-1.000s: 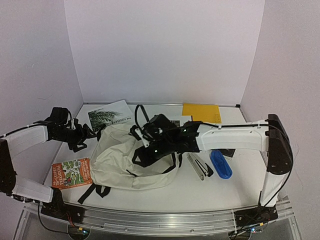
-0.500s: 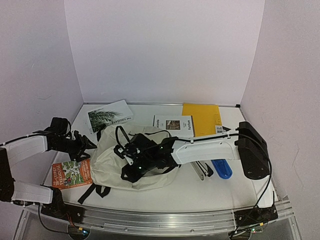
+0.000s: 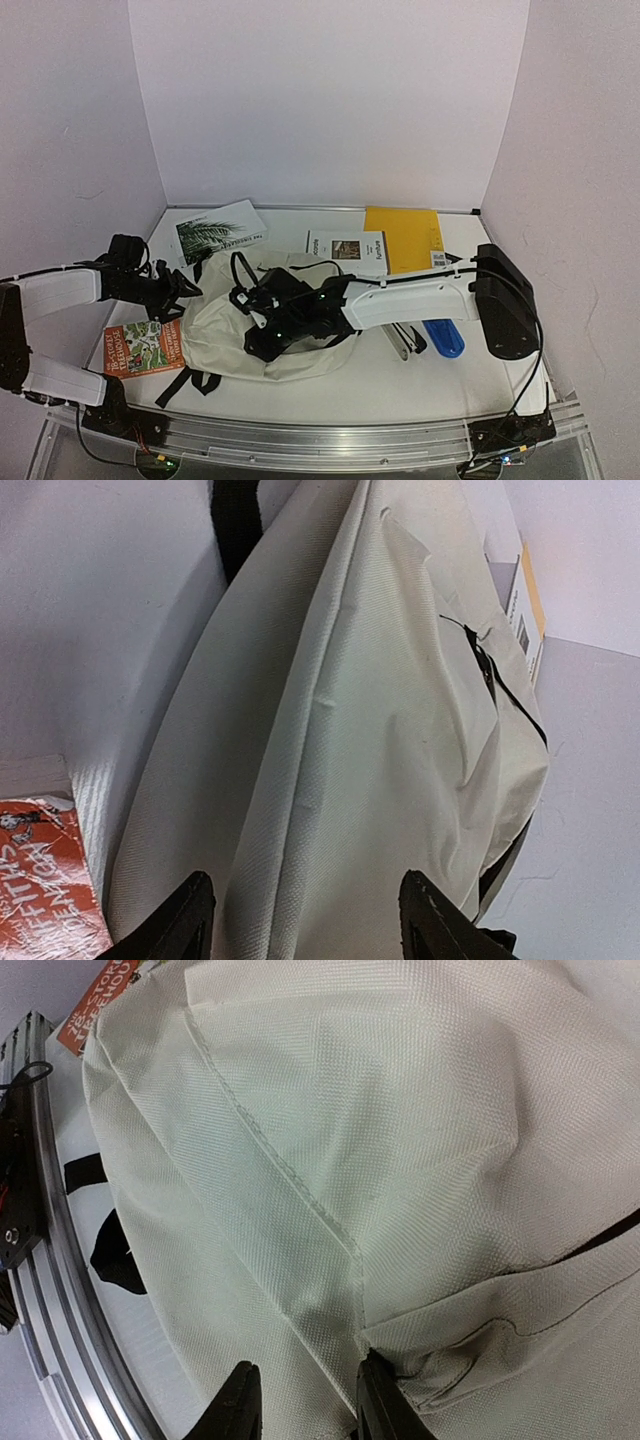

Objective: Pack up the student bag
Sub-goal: Unzip the student bag at the center of the board.

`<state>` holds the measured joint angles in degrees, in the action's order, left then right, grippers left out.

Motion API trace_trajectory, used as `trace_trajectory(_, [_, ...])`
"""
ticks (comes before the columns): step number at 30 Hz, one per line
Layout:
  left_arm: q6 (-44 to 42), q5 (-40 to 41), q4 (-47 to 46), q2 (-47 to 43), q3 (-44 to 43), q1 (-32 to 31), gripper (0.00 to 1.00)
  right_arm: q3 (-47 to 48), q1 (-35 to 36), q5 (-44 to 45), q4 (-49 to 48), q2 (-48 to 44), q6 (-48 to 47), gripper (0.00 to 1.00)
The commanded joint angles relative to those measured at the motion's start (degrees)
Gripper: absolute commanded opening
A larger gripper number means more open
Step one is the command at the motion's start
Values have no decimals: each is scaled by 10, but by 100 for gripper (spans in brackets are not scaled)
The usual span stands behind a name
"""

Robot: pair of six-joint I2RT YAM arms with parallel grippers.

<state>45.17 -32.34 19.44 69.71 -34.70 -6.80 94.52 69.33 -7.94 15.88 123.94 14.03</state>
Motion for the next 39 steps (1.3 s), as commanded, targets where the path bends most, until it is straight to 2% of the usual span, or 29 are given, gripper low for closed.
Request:
trace_trajectory(1, [8, -19, -43, 10, 2, -6, 65, 18, 1, 34, -10, -57, 13, 32])
trace_trajectory(7, [3, -14, -39, 32, 0, -9, 67, 5, 1, 39, -9, -48, 17, 31])
trace_trajectory(19, [1, -10, -45, 60, -11, -18, 56, 7, 1, -4, -3, -2, 20, 24])
trace_trajectory(26, [1, -9, -49, 75, -17, -25, 50, 4, 1, 8, -1, 15, 19, 22])
trace_trajectory(33, [2, -5, -51, 82, -21, -29, 38, 6, 1, 13, -1, 22, 16, 17])
trace_trajectory(39, [5, -4, -55, 84, -21, -30, 29, -1, 2, 33, 2, 28, 8, 22])
